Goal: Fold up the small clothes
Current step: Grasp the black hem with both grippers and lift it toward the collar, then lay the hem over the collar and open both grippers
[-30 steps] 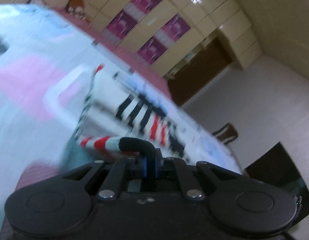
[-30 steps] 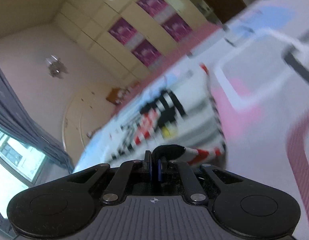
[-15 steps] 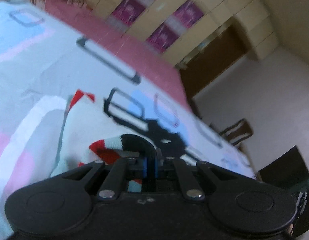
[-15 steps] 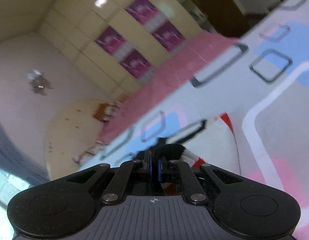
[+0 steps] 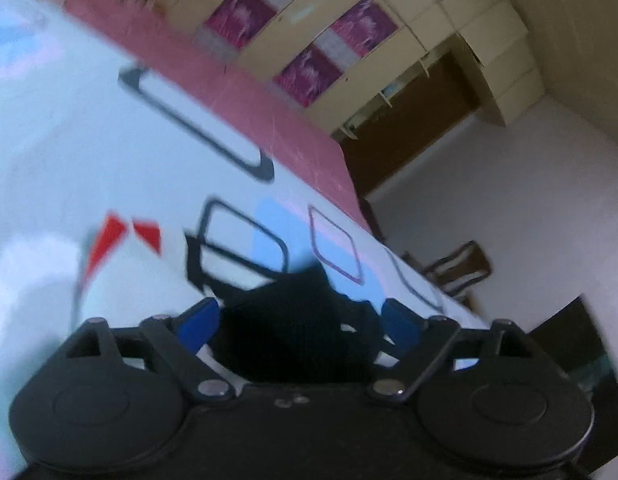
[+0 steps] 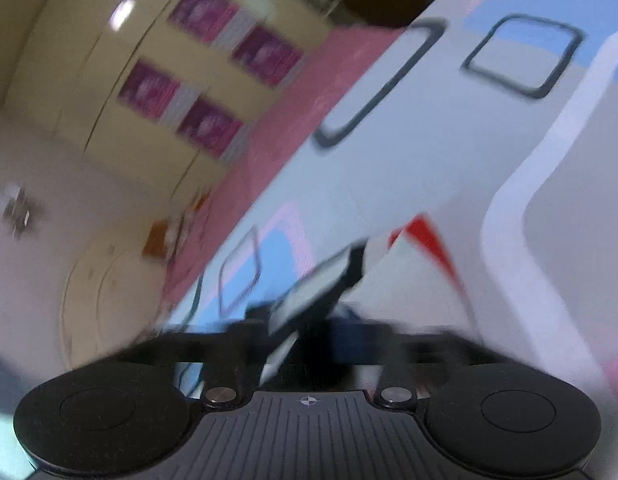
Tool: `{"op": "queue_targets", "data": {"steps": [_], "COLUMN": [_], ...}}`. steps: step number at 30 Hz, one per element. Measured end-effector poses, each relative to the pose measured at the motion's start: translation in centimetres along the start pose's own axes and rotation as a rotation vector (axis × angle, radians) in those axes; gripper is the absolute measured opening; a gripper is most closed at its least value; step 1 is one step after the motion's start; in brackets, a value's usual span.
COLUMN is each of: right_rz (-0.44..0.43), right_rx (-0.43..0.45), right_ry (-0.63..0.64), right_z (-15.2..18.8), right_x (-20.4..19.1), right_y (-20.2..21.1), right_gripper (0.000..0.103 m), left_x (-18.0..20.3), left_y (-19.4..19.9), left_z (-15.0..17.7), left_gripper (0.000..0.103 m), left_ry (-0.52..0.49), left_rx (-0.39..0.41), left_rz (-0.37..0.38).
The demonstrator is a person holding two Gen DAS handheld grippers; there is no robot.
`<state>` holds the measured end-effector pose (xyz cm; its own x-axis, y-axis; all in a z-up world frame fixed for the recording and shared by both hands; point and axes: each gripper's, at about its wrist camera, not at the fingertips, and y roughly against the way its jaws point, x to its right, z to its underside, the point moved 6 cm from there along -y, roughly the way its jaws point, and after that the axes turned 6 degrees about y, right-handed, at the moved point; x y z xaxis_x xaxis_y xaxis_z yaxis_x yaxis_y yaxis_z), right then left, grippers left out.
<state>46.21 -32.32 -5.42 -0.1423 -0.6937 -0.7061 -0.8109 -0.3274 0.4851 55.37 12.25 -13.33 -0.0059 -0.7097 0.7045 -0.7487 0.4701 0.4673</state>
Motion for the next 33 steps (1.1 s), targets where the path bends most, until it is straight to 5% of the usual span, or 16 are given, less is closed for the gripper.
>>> {"op": "queue_targets", "data": {"steps": [3,6,11,14,16,18,25,33], "right_rz": [-0.02,0.052,0.181,0.244,0.27,0.256,0.236,0.322], "right_rx": [-0.016,-0.093,-0.177,-0.222,-0.233,-0.231,-0.085,-0.15], "right_ry": [0.094,0.33,0.575,0.694,0.779,0.804,0.787,0.725], "right_z": [-0.3,1.1,3.3,4.9,5.9,6.1,3.9,4.7], "right_x": [-1.0,-2.5,-3.3,-3.1,-3.3,-3.5,-4.4,-1.6], "right_y": [0.4,-0.5,-4.0,-5.7,-6.5,-6.6,-4.5,-7.1], "right_gripper": [0.07,0.057,0.053,0.042,0.03,0.005,0.003,0.003], "left_x": [0.0,0.0,-0.3,0.1,0.1,-0.1,0.8,-1.0], "left_y": [0.3,-0.5,-3.1,-3.2,-3.1,-2.8,-0.9,-3.1], "left_z": [-0.2,0.0,0.8,1.1,0.9,0.5,-0.3,0.1], "left_gripper": [0.078,0.063,0.049,0.027,0.005,0.005,0.004,0.005], "left_ry": [-0.095,-0.237,-0.406,-0.527,-0.521,-0.497,-0.436,-0.408], "left_rx": [-0.026,-0.105,-0.213,-0.223,-0.221,-0.189,-0.012,-0.062], "left_rz": [-0.031,-0.125,-0.23,-0.302,-0.273,-0.271,-0.244,-0.343]}}
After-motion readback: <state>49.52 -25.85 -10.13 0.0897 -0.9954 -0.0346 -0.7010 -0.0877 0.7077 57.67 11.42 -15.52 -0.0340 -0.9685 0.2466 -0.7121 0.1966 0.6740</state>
